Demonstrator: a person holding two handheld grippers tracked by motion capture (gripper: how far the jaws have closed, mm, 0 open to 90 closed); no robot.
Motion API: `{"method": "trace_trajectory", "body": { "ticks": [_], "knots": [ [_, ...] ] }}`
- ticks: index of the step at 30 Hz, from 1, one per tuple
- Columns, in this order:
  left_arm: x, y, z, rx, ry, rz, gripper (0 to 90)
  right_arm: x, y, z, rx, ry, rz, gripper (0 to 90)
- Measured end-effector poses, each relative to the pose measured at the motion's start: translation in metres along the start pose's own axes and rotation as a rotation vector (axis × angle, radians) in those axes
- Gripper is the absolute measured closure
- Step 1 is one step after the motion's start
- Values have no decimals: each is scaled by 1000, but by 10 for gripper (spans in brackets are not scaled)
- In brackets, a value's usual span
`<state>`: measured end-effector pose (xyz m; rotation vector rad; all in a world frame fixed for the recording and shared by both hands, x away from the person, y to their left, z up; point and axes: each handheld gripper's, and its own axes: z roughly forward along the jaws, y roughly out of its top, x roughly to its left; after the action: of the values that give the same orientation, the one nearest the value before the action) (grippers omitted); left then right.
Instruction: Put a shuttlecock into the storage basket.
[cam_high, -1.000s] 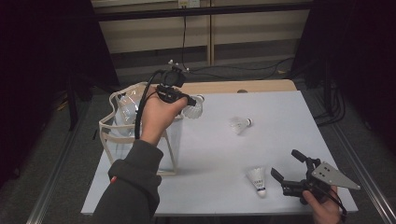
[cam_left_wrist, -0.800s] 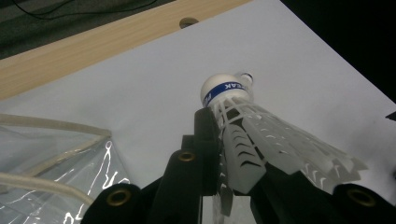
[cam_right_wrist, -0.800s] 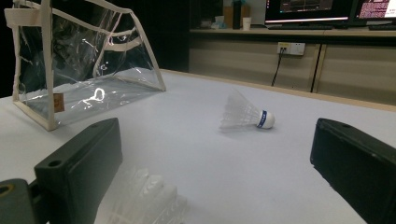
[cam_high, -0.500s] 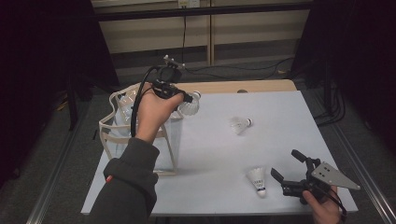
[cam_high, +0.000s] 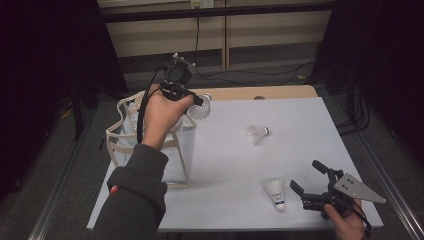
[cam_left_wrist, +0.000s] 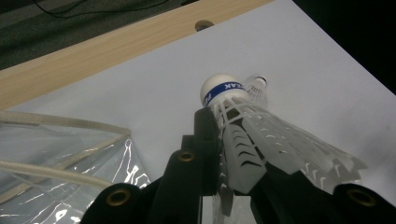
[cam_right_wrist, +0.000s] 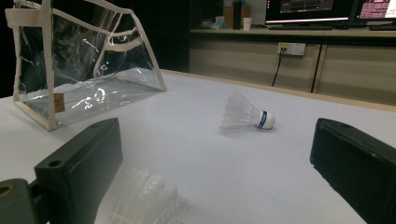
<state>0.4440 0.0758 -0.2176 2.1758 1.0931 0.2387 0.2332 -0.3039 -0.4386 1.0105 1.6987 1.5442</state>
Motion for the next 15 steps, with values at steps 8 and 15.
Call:
{"method": "trace_trajectory", "body": {
  "ticks": [8,15],
  "knots": [
    [3,0,0,3,3,-8,850,0,0,0,0,0,4,21],
    [6,0,-2,0,10,-18,850,0,0,0,-1,-4,2,22]
  ]
}}
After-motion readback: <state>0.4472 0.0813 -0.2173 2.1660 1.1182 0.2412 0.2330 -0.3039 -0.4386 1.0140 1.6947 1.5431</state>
